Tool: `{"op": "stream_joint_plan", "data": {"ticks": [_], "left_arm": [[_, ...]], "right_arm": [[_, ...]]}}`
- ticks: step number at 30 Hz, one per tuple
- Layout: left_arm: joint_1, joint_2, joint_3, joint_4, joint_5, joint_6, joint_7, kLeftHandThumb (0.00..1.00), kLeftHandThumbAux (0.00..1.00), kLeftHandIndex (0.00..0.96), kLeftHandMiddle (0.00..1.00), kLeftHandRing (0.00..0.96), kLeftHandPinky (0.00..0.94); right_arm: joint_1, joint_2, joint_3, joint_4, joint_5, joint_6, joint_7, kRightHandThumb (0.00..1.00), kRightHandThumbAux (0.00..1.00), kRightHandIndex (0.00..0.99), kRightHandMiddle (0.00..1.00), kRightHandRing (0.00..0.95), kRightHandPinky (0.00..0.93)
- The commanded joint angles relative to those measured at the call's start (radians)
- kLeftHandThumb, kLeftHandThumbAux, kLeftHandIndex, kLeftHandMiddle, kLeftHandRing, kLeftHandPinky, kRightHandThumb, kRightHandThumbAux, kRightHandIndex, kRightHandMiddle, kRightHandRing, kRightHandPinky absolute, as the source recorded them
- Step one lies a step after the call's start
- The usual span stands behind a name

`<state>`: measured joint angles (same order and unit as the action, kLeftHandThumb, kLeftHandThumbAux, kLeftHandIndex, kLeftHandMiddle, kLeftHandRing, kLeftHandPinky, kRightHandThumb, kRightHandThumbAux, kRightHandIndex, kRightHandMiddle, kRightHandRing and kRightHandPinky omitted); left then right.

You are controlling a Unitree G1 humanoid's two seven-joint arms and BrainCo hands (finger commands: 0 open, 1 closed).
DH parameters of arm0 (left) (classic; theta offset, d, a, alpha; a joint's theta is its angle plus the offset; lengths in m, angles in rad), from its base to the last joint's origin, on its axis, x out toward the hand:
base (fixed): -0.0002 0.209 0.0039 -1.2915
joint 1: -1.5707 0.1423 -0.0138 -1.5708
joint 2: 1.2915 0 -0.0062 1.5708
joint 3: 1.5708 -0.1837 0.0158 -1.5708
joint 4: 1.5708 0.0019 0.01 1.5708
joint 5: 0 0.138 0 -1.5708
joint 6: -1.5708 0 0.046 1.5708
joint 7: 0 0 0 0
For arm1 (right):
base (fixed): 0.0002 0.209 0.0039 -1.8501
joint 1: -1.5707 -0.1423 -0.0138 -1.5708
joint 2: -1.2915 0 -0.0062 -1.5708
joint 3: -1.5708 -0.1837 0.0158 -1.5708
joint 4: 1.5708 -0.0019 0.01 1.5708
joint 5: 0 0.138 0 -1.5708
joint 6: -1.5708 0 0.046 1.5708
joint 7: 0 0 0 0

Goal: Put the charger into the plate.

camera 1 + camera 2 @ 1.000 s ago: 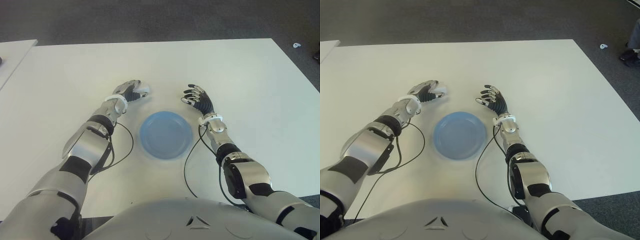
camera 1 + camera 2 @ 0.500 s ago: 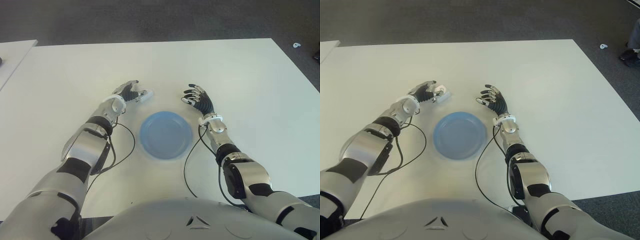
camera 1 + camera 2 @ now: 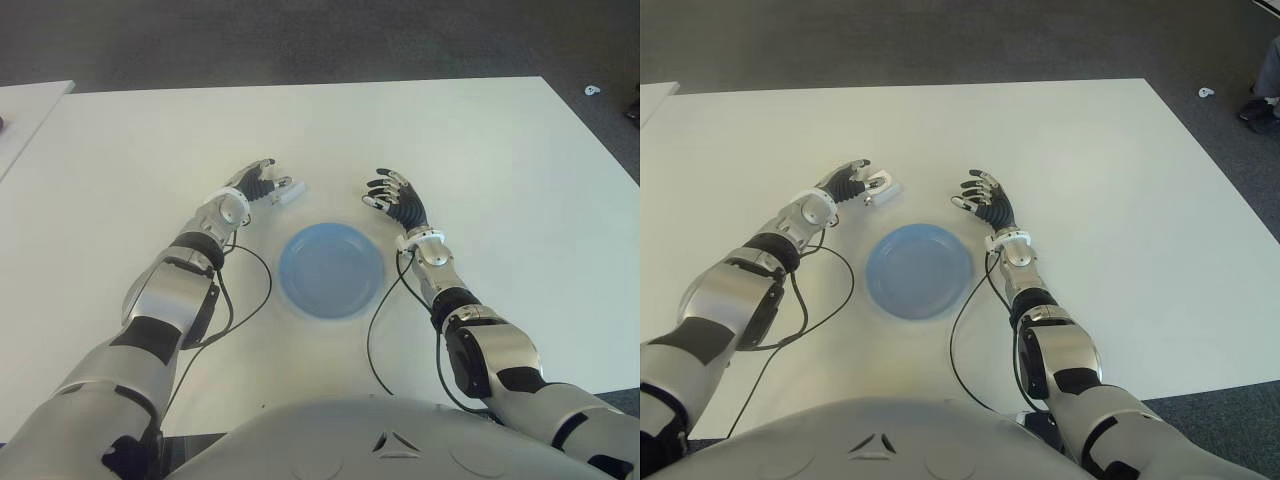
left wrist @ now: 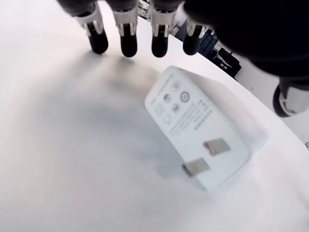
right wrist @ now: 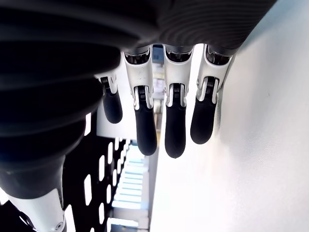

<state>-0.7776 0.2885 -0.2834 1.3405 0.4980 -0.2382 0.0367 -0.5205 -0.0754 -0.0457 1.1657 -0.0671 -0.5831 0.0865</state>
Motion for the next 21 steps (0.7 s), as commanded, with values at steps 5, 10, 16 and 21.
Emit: {"op": "stream_joint_plan", "data": {"ticks": [5,10,16,21], "left_arm": [[0.076,-0.008,-0.018,0.043,0.018,0.030,-0.062,0.217,0.307,0.000,0.000,0.000,0.000],[0.076,-0.003,-0.030,0.042,0.029,0.022,-0.056,0.206,0.310,0.000,0.000,0.000,0.000],[0.076,0.006,-0.051,0.040,0.051,0.002,-0.044,0.191,0.311,0.000,0.000,0.000,0.000],[0.071,0.013,-0.070,0.038,0.067,-0.017,-0.032,0.181,0.310,0.000,0.000,0.000,0.000]], "right_arm": [[0.095,0.010,-0.008,0.060,0.010,0.075,0.026,0.169,0.710,0.188,0.356,0.357,0.340],[0.095,0.011,-0.012,0.060,0.015,0.075,0.035,0.159,0.700,0.189,0.355,0.353,0.339],[0.095,0.012,-0.014,0.060,0.020,0.076,0.042,0.155,0.696,0.191,0.355,0.354,0.347],[0.095,0.013,-0.013,0.060,0.019,0.076,0.042,0.153,0.700,0.193,0.357,0.357,0.351]]}}
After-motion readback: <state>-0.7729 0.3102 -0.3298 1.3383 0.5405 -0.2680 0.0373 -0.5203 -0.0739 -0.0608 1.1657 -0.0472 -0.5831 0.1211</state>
